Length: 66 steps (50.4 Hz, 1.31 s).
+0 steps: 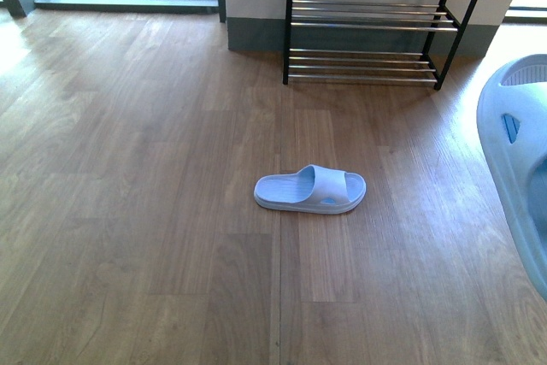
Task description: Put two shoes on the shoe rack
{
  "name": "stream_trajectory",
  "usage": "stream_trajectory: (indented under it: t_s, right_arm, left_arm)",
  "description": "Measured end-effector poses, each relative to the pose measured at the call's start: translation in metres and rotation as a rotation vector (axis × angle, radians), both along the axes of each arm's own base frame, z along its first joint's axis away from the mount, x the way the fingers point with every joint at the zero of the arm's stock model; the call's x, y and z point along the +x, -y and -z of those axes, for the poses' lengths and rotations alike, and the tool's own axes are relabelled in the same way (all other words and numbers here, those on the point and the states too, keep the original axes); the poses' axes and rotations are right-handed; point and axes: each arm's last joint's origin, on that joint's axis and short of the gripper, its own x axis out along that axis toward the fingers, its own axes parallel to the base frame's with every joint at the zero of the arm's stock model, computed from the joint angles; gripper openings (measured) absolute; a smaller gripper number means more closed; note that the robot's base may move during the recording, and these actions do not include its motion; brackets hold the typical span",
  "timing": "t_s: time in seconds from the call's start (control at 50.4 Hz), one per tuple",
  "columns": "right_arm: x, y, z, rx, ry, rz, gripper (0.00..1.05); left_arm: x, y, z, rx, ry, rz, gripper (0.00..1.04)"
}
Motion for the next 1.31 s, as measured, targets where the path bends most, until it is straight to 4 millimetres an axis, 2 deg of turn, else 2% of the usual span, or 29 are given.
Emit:
stream_trajectory:
  t_s: [1.31]
  right_arm:
    - [-0.0009,0.002,-0.0008,0.0,0.003,0.014,0.01]
  left_arm:
    - [0.0,0.0,0.0,0.0,0.0,0.001,0.95]
